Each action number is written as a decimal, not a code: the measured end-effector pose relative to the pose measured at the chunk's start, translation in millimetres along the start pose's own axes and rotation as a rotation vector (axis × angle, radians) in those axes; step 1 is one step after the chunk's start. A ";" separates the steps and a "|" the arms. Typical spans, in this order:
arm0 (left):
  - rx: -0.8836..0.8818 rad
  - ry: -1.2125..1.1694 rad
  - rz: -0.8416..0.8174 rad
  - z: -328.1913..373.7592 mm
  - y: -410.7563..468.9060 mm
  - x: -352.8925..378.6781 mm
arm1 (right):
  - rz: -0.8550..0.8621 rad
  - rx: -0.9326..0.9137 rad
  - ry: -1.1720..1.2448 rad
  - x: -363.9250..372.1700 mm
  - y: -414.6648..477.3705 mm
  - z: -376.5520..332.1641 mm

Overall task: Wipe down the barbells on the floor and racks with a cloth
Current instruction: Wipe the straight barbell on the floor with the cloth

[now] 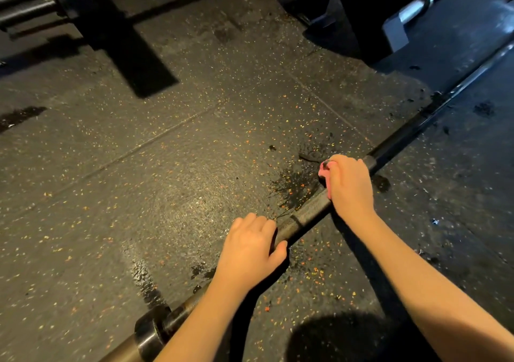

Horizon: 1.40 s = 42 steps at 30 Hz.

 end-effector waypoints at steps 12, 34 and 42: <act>-0.008 0.033 0.025 -2.0 -2.0 2.4 | 0.050 -0.441 -0.137 27.6 -37.4 -19.9; 0.018 0.063 0.083 5.4 -6.1 3.2 | -0.123 -0.428 -0.134 30.6 -51.7 -42.5; 0.006 0.059 0.070 5.8 -5.8 2.5 | 0.056 -0.130 -0.084 7.7 -10.0 -6.0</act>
Point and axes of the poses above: each hand's wrist, its own y-axis towards the middle knuckle, its own x-axis out of the palm, z = x × y, the point moved 4 cm from there along y, towards the middle knuckle, and after that the axes turned 2 degrees about -x, right-handed, at the moved point
